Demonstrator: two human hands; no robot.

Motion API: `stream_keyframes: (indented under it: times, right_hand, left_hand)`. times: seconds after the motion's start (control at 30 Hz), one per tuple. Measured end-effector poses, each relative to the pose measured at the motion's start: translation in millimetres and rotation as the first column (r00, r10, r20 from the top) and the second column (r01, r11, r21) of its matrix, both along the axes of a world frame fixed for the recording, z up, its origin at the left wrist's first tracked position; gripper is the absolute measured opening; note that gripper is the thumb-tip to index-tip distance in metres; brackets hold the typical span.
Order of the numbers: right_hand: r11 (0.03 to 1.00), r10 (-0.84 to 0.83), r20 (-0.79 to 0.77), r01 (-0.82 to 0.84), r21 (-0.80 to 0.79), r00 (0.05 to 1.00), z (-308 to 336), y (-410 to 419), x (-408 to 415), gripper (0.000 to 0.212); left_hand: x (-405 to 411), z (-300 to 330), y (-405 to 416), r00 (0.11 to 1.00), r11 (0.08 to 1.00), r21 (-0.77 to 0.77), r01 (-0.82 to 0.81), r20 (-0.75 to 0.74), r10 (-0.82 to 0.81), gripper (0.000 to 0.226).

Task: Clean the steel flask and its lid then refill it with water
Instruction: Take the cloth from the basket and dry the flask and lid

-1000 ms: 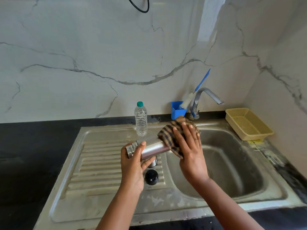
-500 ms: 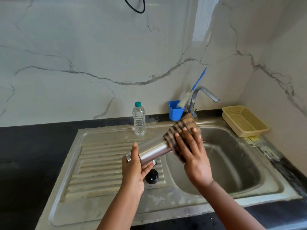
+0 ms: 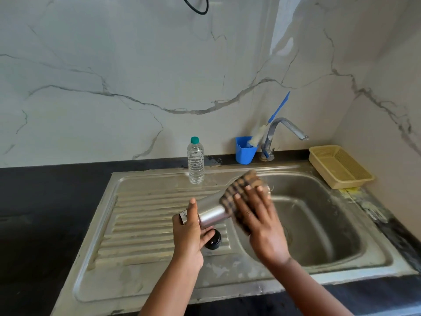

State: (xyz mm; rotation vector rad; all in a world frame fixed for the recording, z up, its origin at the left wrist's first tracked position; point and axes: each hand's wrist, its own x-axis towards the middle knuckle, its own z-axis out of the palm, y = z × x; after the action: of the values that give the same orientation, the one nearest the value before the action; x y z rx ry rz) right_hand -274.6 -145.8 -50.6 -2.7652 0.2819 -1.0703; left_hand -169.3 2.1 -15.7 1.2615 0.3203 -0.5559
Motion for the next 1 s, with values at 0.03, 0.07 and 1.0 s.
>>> stream_keyframes:
  times: [0.03, 0.07, 1.0]
  right_hand:
    - [0.998, -0.05, 0.021, 0.049, 0.039, 0.999, 2.6, -10.5, -0.7, 0.042]
    - [0.994, -0.087, 0.033, 0.085, 0.073, 0.996, 5.2, -18.1, -1.3, 0.047]
    - [0.838, 0.4, 0.027, -0.378, 0.394, 0.916, 61.3, 13.7, 6.1, 0.047]
  left_hand:
    - [0.6, 0.3, 1.0, 1.0, 1.0, 0.009, 0.002, 0.005, -0.002, 0.033]
    - [0.8, 0.4, 2.1, 1.0, 1.0, 0.014, 0.008, 0.007, -0.008, 0.033]
    - [-21.9, -12.1, 3.6, 0.498, 0.977, 0.172, 0.128, 0.84, -0.213, 0.054]
